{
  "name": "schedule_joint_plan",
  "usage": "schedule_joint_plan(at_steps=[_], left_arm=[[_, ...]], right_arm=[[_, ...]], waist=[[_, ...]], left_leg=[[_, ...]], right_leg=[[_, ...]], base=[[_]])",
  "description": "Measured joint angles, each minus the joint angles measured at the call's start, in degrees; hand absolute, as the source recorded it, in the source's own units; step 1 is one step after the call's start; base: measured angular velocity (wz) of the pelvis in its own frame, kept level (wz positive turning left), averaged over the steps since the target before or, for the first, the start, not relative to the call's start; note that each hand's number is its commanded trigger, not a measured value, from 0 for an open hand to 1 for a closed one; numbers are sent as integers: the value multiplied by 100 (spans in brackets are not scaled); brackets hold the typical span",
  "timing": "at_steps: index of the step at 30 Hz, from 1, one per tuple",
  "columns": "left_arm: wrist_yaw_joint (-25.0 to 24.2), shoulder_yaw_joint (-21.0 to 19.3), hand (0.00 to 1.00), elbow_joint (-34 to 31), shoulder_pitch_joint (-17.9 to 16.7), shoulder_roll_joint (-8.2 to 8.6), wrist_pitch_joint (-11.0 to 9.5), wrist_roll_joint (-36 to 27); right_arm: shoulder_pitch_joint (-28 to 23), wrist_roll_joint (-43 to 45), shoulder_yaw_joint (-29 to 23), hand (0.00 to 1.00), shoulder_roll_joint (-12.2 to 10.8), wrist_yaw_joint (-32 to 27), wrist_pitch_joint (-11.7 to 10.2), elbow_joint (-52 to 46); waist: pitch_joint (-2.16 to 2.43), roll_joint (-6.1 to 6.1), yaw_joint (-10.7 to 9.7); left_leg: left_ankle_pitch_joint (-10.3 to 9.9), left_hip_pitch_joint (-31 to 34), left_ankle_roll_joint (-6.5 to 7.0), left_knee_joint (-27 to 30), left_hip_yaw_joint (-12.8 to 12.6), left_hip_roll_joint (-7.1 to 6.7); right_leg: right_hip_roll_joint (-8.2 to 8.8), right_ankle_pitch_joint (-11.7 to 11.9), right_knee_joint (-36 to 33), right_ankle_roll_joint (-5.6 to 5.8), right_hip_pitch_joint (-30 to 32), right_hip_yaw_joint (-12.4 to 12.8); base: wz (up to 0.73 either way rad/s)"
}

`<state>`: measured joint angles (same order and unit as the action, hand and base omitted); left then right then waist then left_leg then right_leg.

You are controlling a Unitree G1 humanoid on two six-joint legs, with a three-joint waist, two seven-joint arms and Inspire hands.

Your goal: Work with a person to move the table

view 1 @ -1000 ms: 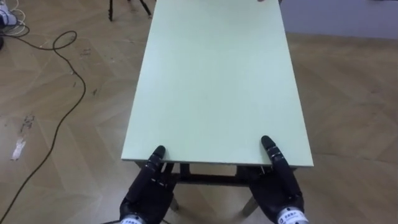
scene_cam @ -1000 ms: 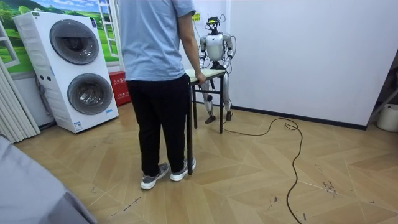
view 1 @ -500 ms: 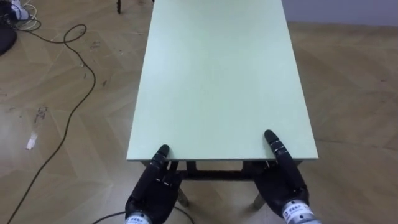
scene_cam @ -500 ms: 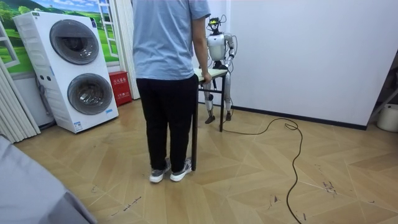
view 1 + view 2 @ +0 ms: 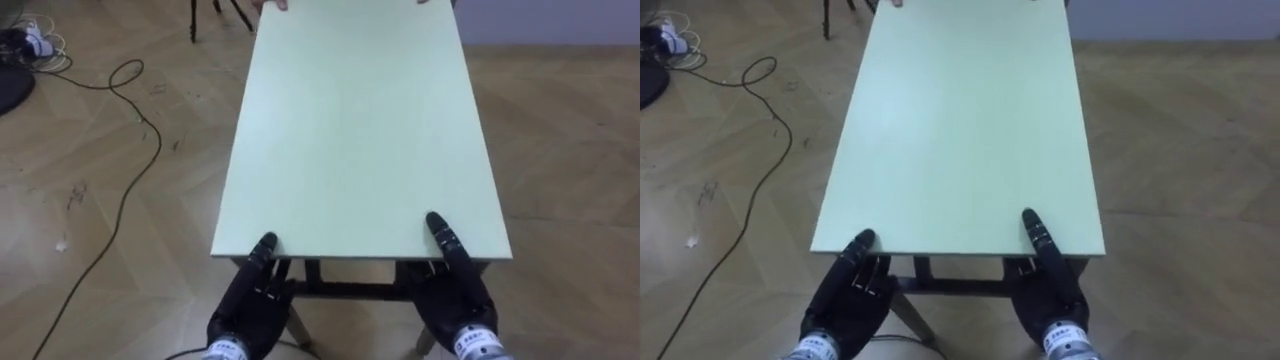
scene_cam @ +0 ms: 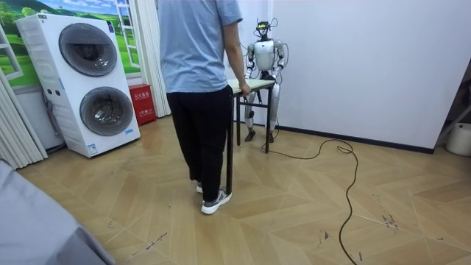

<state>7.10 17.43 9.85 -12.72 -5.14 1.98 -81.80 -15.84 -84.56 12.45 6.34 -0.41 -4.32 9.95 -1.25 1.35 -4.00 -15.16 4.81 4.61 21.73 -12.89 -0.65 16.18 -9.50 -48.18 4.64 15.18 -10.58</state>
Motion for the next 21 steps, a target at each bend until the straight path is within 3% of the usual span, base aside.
schedule_joint_plan(at_steps=[2, 3, 6, 10, 15, 21], left_arm=[[-14, -45, 100, -1, -11, -61, -12, 2], [-27, -70, 100, -2, 11, -54, -34, 29], [-59, -104, 100, -3, 36, -3, -43, 126], [-149, -128, 100, -113, 30, -99, -59, 259], [-133, -167, 100, -245, 32, -202, -208, 382], [-140, -143, 100, -248, 27, -240, -223, 511]], right_arm=[[-30, -74, 117, 100, 0, 3, -12, -10], [-18, -96, 183, 100, -13, 26, -72, -14], [-3, -135, 214, 100, -44, 57, -144, -12], [11, -177, 266, 100, -150, 57, -179, -6], [38, -321, 369, 100, -196, 56, -210, -6], [15, -337, 373, 100, -153, 65, -205, 0]], waist=[[17, -29, 155], [15, -34, 237], [5, -54, 417], [-31, -214, 769], [-19, -245, 757], [-13, -197, 690]], left_leg=[[-2, 110, 1, 90, -147, -6], [-5, 254, 0, 207, -213, -2], [37, 397, -46, 212, -266, 45], [140, 503, -171, 194, -255, 207], [368, 667, -337, 132, -90, 430], [626, 764, -455, -71, 93, 514]], right_leg=[[16, -134, 1, 58, -442, 224], [-33, -373, 413, 189, -668, 302], [-206, -681, 1417, 253, -937, 268], [-472, -678, 2455, 245, -1223, 153], [-794, -409, 3049, -13, -1330, -180], [-941, -312, 3164, -149, -1290, -397]], base=[[-42], [-32], [-37], [-52], [5], [14]])
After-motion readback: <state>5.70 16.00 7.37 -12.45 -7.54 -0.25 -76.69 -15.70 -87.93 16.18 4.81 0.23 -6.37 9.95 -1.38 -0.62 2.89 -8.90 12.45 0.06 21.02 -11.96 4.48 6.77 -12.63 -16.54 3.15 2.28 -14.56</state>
